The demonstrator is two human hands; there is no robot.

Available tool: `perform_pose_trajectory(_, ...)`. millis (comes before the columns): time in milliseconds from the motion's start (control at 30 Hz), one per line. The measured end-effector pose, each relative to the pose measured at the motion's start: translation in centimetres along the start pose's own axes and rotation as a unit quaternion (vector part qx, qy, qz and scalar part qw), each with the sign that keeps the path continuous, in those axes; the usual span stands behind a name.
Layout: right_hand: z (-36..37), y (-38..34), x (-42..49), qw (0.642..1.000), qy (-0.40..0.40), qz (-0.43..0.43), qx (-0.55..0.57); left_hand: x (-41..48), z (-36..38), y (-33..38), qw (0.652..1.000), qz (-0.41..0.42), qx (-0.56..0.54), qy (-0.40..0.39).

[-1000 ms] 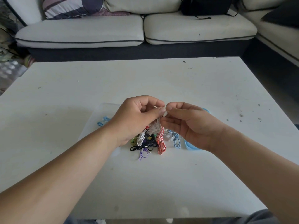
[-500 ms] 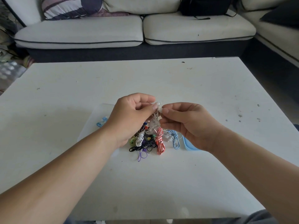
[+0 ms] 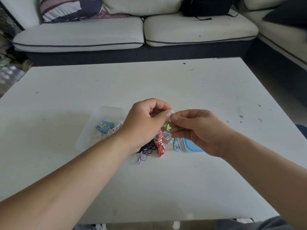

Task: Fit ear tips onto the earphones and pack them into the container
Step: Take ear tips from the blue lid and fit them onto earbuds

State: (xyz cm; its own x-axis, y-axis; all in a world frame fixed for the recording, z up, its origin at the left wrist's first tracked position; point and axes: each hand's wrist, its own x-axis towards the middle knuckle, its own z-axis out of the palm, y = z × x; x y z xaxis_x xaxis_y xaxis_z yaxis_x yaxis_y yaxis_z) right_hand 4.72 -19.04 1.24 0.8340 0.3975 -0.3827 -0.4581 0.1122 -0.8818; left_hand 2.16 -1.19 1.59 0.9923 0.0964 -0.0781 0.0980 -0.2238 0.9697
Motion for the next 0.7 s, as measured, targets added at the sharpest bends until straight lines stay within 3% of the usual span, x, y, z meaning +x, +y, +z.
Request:
perform_pose_trajectory(67,-0.9,-0.2,-0.6,1.0,0.01,0.011,0.002,0.0,0.8,0.2,1.0,-0.009,-0.001,-0.005)
perform_pose_trajectory(133,-2.2,-0.3,-1.1,0.996,0.077,0.012,-0.046,0.1,1.8,0.5,1.0,-0.023,-0.005,-0.011)
perform_pose_trajectory(233,-4.7,0.2,-1.1,0.956,0.208,-0.021,-0.205,0.3,3.4,1.0,0.998,-0.043,-0.025,-0.027)
perform_pose_trajectory(367,-7.9,0.2,-1.1,0.932,0.285,-0.029,-0.224,0.6,5.7,1.3,0.998,-0.053,-0.014,-0.027)
perform_pose_trajectory(500,-10.1,0.6,-0.3,0.905,0.326,-0.037,-0.271,0.2,6.6,0.5,0.997,-0.069,0.005,-0.015)
perform_pose_trajectory(700,-11.9,2.7,0.7,0.873,0.283,0.006,-0.396,-0.1,7.2,0.0,0.996,-0.085,0.001,-0.025)
